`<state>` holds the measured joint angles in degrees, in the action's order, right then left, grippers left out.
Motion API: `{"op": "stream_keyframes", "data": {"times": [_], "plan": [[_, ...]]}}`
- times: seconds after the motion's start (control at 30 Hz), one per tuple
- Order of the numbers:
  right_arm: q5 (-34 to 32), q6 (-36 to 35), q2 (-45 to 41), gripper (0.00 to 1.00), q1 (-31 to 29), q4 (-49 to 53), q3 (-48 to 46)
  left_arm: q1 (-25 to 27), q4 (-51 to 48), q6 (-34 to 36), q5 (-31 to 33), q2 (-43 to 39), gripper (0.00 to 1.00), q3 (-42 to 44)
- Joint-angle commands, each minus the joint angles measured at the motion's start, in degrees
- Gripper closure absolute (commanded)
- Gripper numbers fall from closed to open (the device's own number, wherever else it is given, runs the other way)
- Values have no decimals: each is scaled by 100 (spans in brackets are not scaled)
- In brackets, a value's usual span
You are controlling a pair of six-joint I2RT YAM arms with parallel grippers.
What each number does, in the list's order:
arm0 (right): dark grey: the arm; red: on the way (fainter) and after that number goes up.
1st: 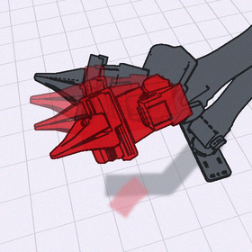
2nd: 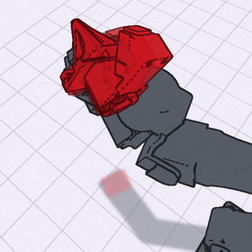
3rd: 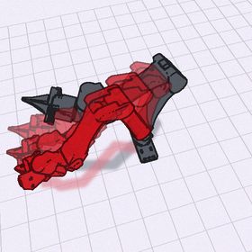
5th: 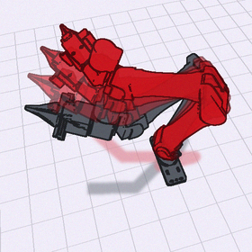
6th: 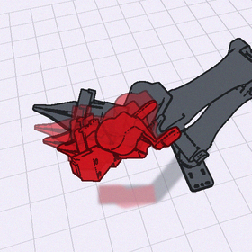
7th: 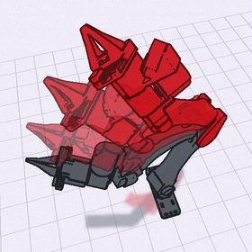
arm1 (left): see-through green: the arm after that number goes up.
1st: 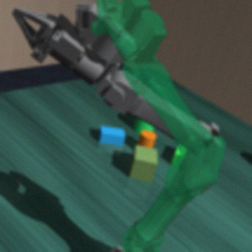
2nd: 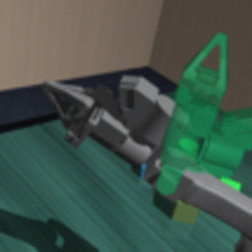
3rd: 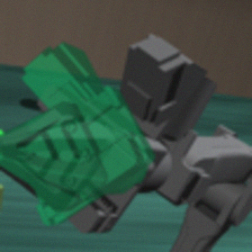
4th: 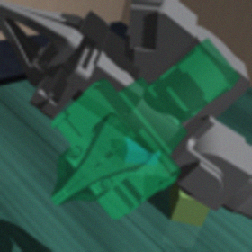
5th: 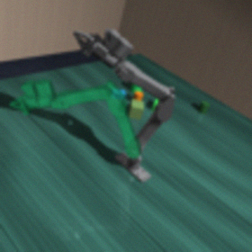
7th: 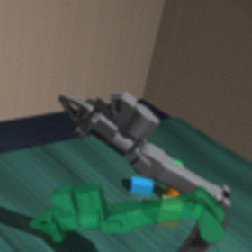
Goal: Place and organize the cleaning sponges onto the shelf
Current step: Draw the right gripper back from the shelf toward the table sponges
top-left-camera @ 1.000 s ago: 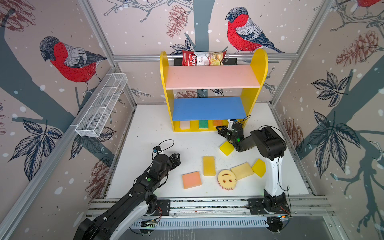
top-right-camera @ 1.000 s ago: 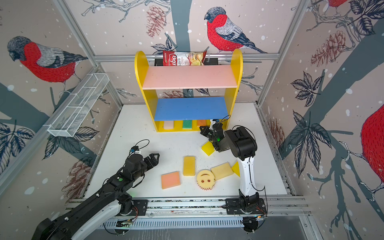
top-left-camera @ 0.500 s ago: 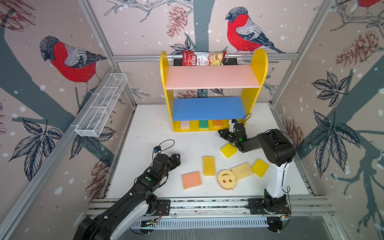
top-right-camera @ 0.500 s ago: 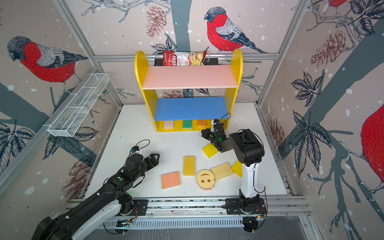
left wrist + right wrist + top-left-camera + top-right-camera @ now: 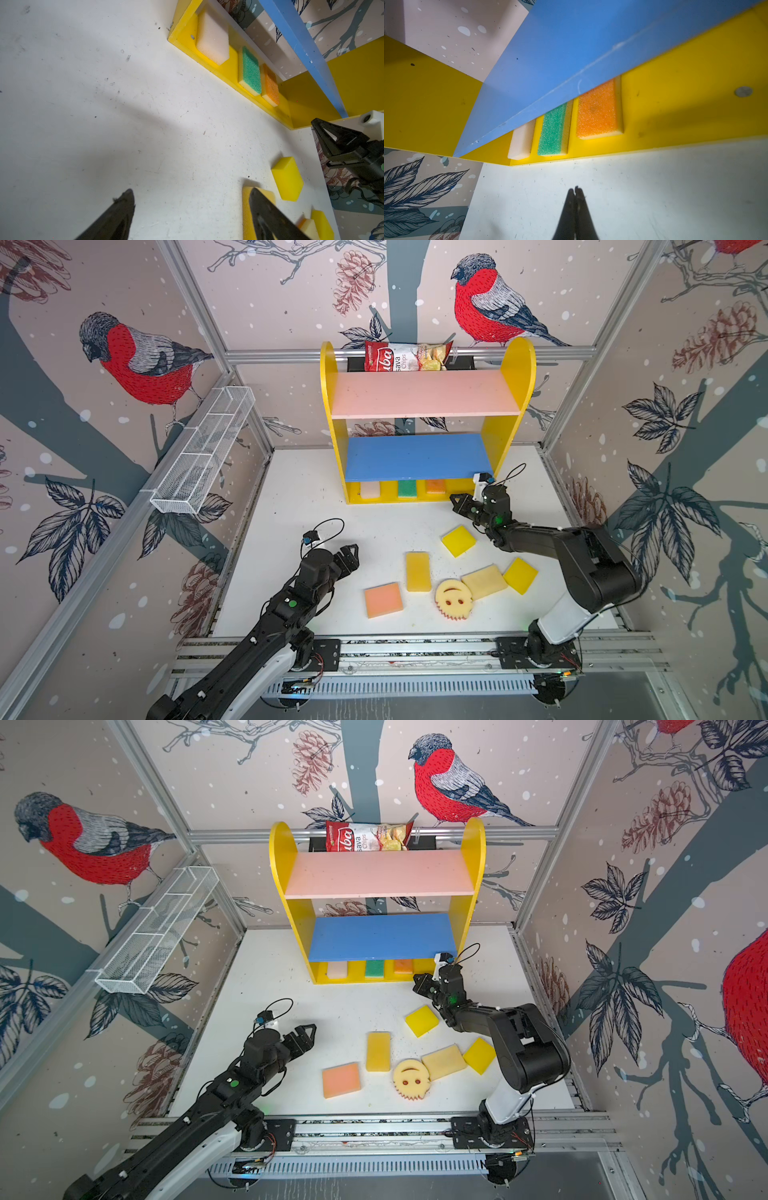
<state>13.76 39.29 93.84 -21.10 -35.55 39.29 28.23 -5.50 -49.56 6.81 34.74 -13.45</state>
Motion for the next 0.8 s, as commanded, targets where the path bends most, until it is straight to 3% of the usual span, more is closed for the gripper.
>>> {"op": "stream_keyframes", "data": {"times": [0.0, 0.17, 0.5, 0.63, 0.77], "plan": [[-354, -175, -353, 98, -8, 201, -187, -15, -267, 21, 166, -114, 15, -109], [-541, -233, -781, 96, 1, 477, -426, -10, -480, -77, 246, -268, 15, -171], [-274, -319, -1300, 90, 40, 516, -1090, -10, -613, -291, 392, -409, 16, -281], [-268, -483, -1506, 85, 62, 673, -1238, -6, -204, -474, 173, -284, 18, -152], [-141, -448, -1684, 88, 112, 528, -1401, 8, 329, -631, -112, 167, 23, -4]]}}
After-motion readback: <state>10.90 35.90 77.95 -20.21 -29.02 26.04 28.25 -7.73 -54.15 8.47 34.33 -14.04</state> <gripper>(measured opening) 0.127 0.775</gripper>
